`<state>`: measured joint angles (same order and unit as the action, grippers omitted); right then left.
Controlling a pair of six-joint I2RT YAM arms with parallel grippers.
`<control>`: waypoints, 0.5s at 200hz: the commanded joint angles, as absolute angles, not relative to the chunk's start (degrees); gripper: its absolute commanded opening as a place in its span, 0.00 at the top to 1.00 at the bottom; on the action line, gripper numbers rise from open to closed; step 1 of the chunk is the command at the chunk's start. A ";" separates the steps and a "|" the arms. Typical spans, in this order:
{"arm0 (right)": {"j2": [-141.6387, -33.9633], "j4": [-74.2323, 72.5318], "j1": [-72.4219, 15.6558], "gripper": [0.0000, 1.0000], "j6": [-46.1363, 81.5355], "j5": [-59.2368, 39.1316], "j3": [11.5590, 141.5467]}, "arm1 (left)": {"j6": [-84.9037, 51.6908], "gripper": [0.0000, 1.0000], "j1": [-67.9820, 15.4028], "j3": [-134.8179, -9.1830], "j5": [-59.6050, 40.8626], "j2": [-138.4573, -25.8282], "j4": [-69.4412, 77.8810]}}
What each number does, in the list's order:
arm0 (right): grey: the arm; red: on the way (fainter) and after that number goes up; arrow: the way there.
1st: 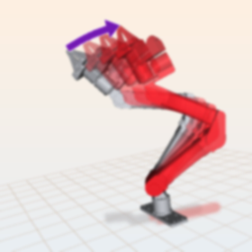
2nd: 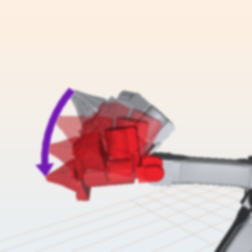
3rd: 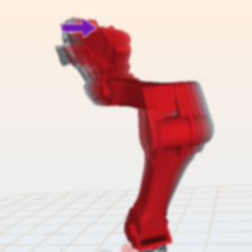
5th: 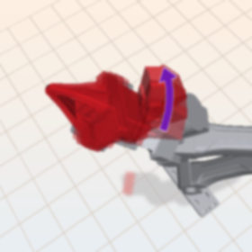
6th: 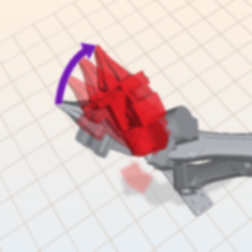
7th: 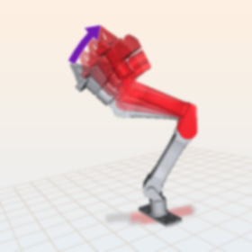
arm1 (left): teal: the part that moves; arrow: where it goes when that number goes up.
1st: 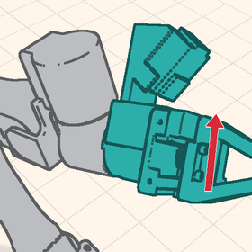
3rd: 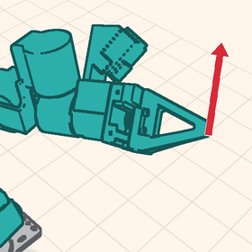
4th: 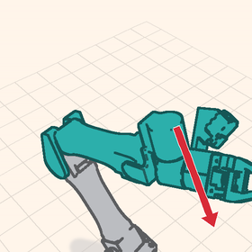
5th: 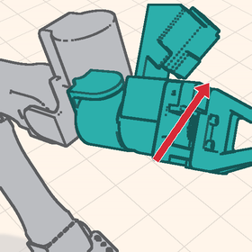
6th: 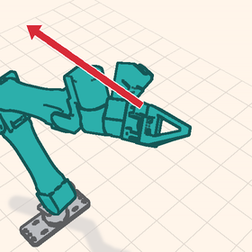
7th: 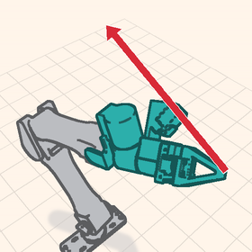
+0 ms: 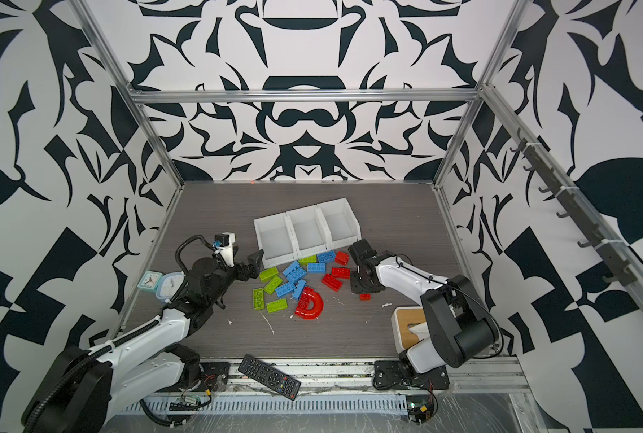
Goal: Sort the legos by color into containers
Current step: 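Grasp a red brick with the right gripper while the left arm moves beside the bin, then lift the red brick with the right gripper over the farthest bin compartment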
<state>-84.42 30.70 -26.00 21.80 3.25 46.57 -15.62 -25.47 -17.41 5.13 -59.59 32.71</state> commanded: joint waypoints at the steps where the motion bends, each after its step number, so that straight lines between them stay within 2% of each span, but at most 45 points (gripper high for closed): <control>1: -81.35 31.22 -25.55 0.74 18.48 4.10 52.14 | -15.53 0.00 -25.49 -17.66 6.17 -59.29 32.41; 100: -96.64 25.76 -18.69 0.78 5.98 -0.63 75.63 | -14.78 0.00 -25.49 -17.53 8.22 -60.17 32.68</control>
